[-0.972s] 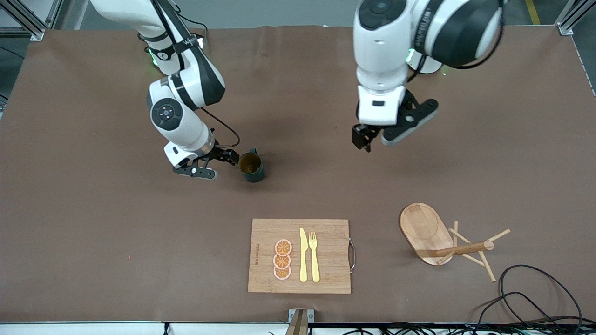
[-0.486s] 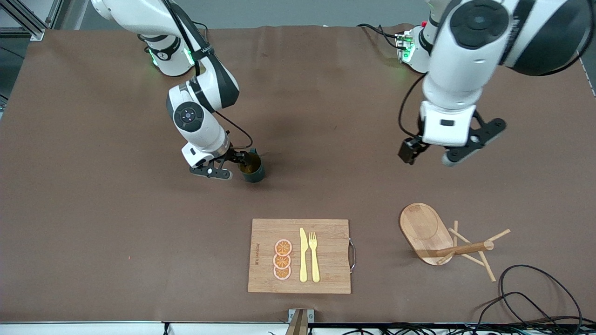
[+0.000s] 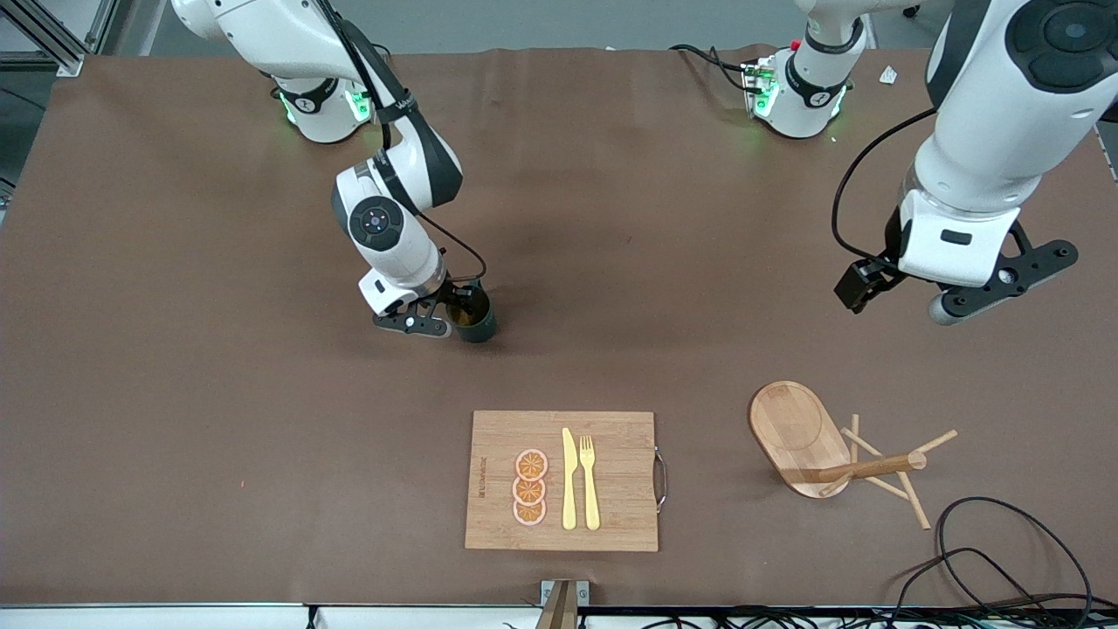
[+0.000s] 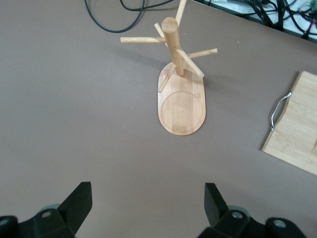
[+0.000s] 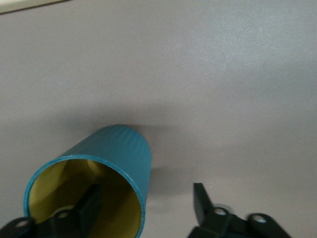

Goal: Transfer cup from left to right arm and place
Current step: 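Grasp the mug with the right gripper while the left gripper withdraws, then carry the teal mug away with the right gripper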

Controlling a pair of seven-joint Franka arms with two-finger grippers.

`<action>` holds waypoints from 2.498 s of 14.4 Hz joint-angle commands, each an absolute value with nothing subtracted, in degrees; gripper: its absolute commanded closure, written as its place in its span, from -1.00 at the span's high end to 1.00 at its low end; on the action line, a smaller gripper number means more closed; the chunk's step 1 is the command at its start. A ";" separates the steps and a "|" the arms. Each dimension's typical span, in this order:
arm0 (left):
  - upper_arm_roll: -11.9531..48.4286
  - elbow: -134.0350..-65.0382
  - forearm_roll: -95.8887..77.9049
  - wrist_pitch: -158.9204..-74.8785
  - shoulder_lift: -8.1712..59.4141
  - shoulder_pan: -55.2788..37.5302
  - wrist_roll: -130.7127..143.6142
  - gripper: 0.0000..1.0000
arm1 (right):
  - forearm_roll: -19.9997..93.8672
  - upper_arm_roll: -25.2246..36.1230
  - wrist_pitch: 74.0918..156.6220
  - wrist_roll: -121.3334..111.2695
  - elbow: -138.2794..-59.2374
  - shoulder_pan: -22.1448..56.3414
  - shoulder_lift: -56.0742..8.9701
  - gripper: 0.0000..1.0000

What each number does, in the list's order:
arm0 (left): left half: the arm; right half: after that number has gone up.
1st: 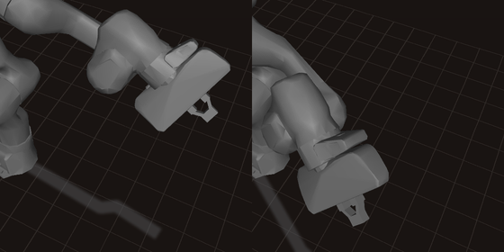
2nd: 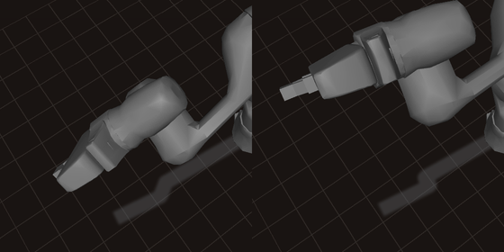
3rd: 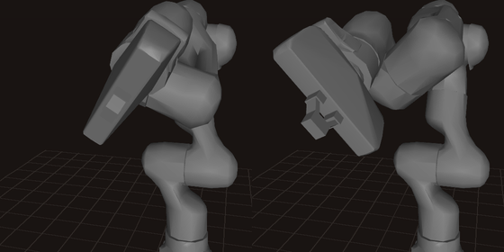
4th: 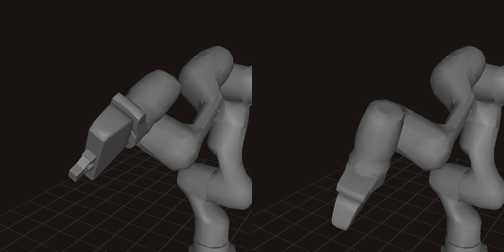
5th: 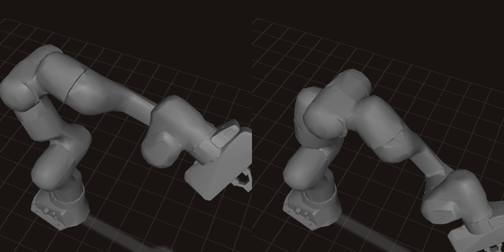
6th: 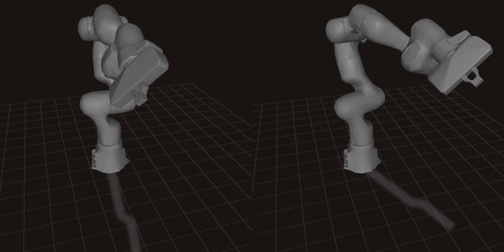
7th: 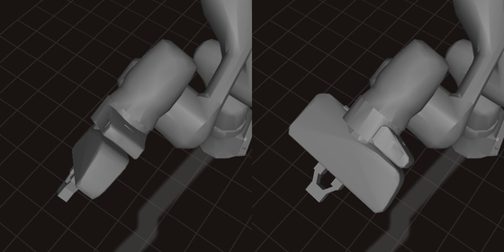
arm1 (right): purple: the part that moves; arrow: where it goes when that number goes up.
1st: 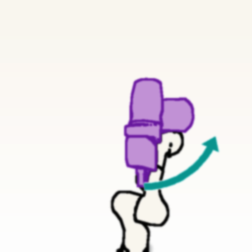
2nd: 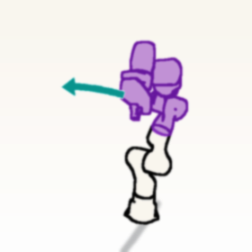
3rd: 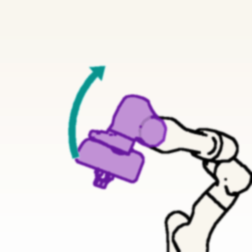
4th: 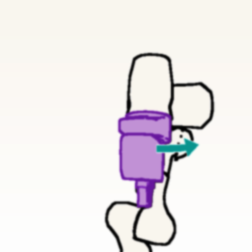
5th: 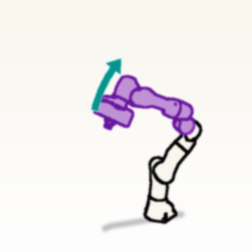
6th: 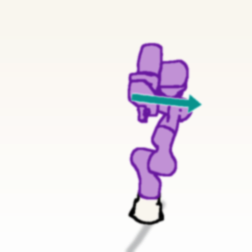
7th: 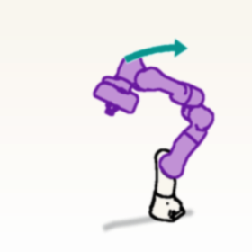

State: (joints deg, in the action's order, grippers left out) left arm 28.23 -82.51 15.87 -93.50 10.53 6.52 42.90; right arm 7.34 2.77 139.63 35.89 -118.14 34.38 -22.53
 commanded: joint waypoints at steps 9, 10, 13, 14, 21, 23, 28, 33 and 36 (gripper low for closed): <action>8.18 -85.08 5.54 -88.42 1.76 -0.79 18.41 1.00 | 7.38 3.43 138.26 28.41 -118.48 34.46 -21.80 -0.99; 8.09 -85.08 5.62 -88.42 1.76 -0.70 15.41 1.00 | 7.30 3.60 136.86 25.69 -118.30 34.11 -21.54 -0.99; 7.82 -85.17 5.54 -88.42 1.84 -0.70 14.50 1.00 | 7.21 3.69 134.48 12.71 -118.30 30.95 -19.34 -0.99; 8.08 -84.90 5.45 -87.90 1.67 -0.70 14.59 1.00 | 7.12 3.60 133.95 6.57 -118.39 29.72 -18.55 -0.99; 3.08 -85.08 -4.05 -84.99 0.36 -0.17 14.06 1.00 | 1.51 3.60 131.31 -31.84 -120.84 16.20 -13.63 -0.99; 3.69 -84.99 -0.99 -84.03 0.26 -0.44 14.06 1.00 | 0.97 3.60 131.66 -45.89 -121.02 10.75 -13.62 -0.99; 9.67 -85.86 0.53 -82.62 0.18 0.70 13.10 1.00 | 0.97 3.52 141.74 -78.17 -126.90 -1.12 -14.15 -0.99; 9.58 -90.70 0.53 -83.58 -2.81 1.41 11.95 1.00 | 0.97 3.52 143.00 -89.29 -127.70 -4.92 -14.41 -0.99; 9.58 -90.70 1.05 -83.50 -3.08 1.41 11.87 1.00 | 0.97 3.52 142.91 -89.38 -127.97 -3.87 -14.59 -0.99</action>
State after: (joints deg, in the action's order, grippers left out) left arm 9.43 -88.95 -0.12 -83.00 -1.07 1.14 12.90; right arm 1.69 4.32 142.28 -88.49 -126.31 -3.91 -15.75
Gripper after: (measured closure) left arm 0.000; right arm 0.960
